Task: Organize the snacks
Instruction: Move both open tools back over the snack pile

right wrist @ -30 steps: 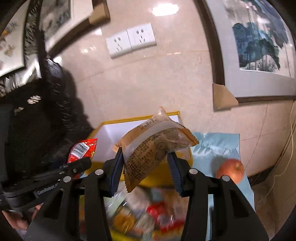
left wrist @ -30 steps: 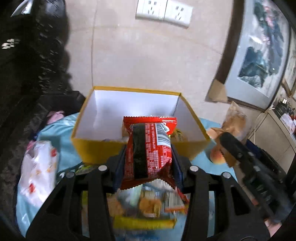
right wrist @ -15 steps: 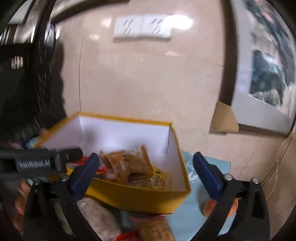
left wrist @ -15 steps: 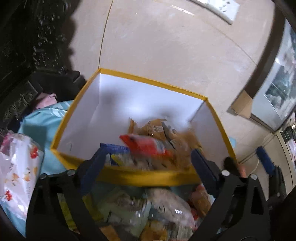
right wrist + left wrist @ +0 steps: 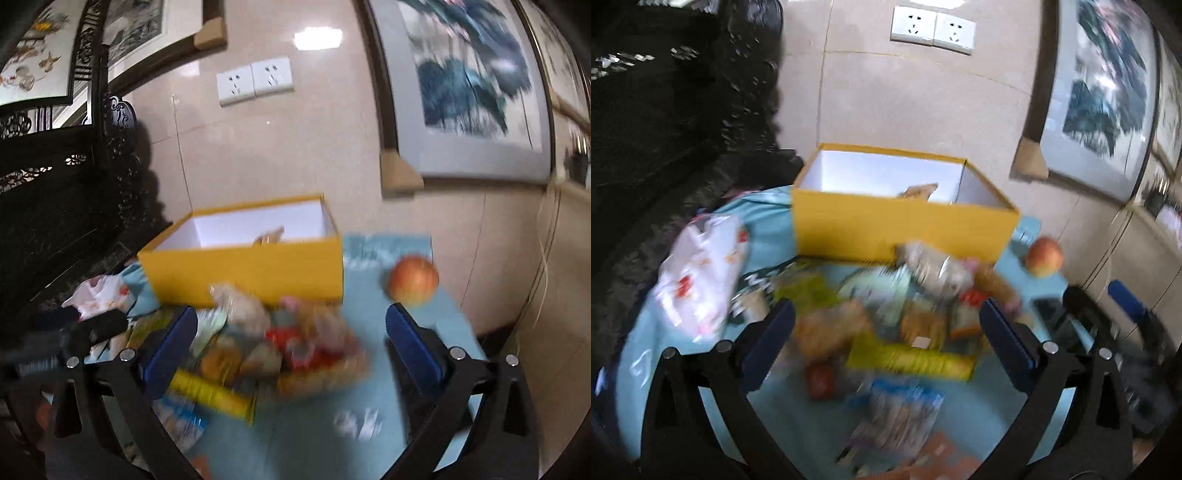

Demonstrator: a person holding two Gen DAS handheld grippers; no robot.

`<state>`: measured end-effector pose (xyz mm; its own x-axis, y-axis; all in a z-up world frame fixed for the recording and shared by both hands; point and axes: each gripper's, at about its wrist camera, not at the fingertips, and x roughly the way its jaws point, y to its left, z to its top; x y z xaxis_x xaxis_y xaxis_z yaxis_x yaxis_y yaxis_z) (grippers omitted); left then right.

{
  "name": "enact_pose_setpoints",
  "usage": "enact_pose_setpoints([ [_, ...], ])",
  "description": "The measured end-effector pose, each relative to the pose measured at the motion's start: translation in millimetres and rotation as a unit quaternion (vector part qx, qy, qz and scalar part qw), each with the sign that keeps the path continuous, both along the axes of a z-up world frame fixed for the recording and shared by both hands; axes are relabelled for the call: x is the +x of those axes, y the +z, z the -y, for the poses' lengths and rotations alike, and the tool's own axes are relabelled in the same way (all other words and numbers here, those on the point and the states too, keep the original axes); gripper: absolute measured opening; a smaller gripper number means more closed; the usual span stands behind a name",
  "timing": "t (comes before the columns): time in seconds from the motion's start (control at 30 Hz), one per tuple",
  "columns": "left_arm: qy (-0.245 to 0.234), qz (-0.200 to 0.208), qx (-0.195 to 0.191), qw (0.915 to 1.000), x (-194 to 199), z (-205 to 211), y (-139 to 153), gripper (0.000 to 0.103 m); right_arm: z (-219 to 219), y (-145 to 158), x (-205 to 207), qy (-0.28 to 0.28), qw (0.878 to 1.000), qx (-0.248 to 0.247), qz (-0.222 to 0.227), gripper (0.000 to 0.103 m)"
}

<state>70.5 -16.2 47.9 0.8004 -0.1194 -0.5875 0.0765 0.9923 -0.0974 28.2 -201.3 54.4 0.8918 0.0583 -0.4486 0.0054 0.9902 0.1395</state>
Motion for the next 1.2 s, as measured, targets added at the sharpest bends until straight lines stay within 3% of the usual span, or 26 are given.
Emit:
enact_pose_setpoints([
  [0.2,-0.014,-0.026,0.01,0.9995,-43,-10,-45,0.101,2,-33,-16,0.022,0.997,0.041,-0.067,0.102],
  [0.27,-0.015,-0.03,0.012,0.9994,-47,-9,-56,0.101,4,-37,-19,0.021,0.996,0.042,-0.07,0.102],
  [0.4,-0.026,-0.056,-0.001,0.9981,-41,-2,-75,0.101,19,-47,-18,0.004,0.994,0.079,-0.079,0.102],
  [0.53,-0.036,-0.075,0.015,0.9964,-31,11,-88,0.101,29,-56,-12,-0.002,0.989,0.105,-0.106,0.102],
  [0.67,-0.051,-0.103,0.02,0.9932,-21,21,-99,0.101,26,-55,-13,0.006,0.989,0.104,-0.106,0.102],
  [0.77,-0.038,-0.15,0.037,0.9872,-10,24,-116,0.101,23,-52,-15,0.014,0.99,0.099,-0.101,0.102],
  [0.87,-0.038,-0.147,0.027,0.9881,-9,22,-115,0.101,24,-50,-16,0.014,0.99,0.1,-0.098,0.102],
  [1.0,-0.051,-0.153,0.066,0.9847,-10,30,-118,0.101,25,-53,-14,0.012,0.989,0.103,-0.107,0.102],
  [1.2,-0.051,-0.154,0.067,0.9845,-10,30,-119,0.101,24,-55,-13,0.011,0.988,0.102,-0.113,0.102],
])
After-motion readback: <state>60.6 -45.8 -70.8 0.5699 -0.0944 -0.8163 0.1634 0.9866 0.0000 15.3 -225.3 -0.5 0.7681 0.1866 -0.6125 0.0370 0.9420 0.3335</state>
